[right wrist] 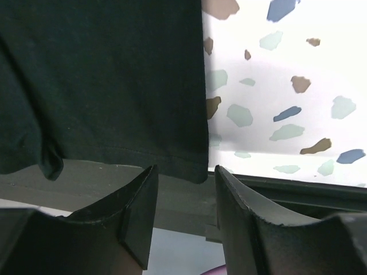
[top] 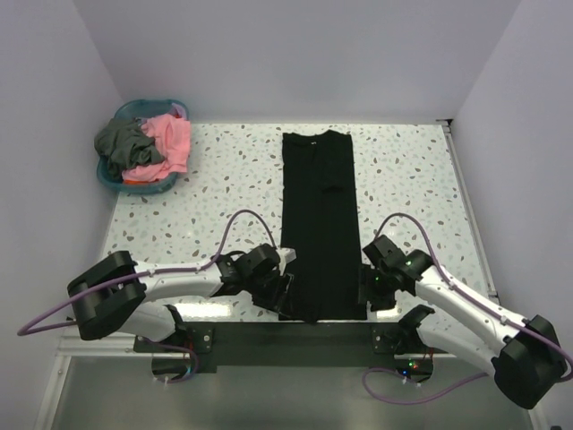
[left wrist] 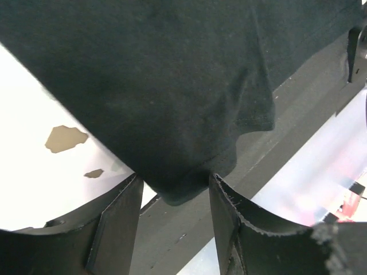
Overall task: Fold and stack the t-shirts
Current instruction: Fold the tshirt
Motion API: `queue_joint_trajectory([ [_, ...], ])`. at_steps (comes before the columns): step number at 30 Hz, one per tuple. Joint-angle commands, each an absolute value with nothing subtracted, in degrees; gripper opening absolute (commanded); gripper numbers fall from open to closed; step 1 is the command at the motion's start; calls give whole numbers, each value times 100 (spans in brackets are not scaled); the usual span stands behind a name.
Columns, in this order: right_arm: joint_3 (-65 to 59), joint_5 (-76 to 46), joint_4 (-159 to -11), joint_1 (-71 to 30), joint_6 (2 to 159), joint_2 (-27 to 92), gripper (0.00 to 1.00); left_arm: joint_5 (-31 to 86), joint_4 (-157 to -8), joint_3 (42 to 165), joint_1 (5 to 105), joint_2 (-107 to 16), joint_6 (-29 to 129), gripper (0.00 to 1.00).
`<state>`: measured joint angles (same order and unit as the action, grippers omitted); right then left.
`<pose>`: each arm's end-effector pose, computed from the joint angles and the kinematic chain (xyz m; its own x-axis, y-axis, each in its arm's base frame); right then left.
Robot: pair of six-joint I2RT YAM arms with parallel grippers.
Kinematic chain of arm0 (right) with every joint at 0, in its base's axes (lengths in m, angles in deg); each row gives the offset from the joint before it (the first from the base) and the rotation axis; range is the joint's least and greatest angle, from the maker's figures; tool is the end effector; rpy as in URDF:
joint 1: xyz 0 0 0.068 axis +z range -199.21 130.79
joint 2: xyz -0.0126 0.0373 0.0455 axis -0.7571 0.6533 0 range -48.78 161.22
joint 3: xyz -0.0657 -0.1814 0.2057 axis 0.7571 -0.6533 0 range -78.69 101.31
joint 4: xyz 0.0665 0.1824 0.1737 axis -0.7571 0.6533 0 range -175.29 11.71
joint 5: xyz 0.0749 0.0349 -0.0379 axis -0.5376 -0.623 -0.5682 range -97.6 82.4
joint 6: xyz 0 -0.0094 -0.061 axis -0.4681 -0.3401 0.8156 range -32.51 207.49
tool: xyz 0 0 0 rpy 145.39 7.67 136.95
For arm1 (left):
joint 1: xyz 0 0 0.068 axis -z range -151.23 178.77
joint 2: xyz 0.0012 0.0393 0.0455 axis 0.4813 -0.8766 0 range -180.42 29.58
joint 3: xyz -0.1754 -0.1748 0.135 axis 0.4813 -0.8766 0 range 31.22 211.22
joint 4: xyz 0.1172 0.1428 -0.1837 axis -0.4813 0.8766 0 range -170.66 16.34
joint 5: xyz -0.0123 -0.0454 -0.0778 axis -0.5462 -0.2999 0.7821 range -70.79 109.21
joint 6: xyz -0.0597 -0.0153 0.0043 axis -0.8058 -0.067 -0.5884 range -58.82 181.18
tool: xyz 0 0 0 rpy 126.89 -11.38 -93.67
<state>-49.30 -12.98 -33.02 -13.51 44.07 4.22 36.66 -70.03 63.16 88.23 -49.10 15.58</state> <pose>0.1049 0.0808 0.1725 -0.9841 0.1356 -0.1147 0.1059 0.9665 0.2338 0.1104 -0.2147 0.1454 -0.9452 0.2606 -0.1969 0.3266 0.7599 -0.5620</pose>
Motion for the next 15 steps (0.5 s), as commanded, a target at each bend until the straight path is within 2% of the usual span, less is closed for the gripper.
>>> queue_joint_trajectory([
  [1, -5126, -1611, -3518, -1326, 4057, 431, 46, 3670, -6836, 6066, 8915, -5155, 1477, 54],
  [9, -5540, -1797, -3958, -1335, 3766, 448, 45, 3565, -6871, 5987, 8924, -5207, 1390, 47],
  [15, -5417, -1717, -4195, -1335, 3749, 545, 29, 3494, -7003, 6162, 8924, -5278, 1372, 34],
])
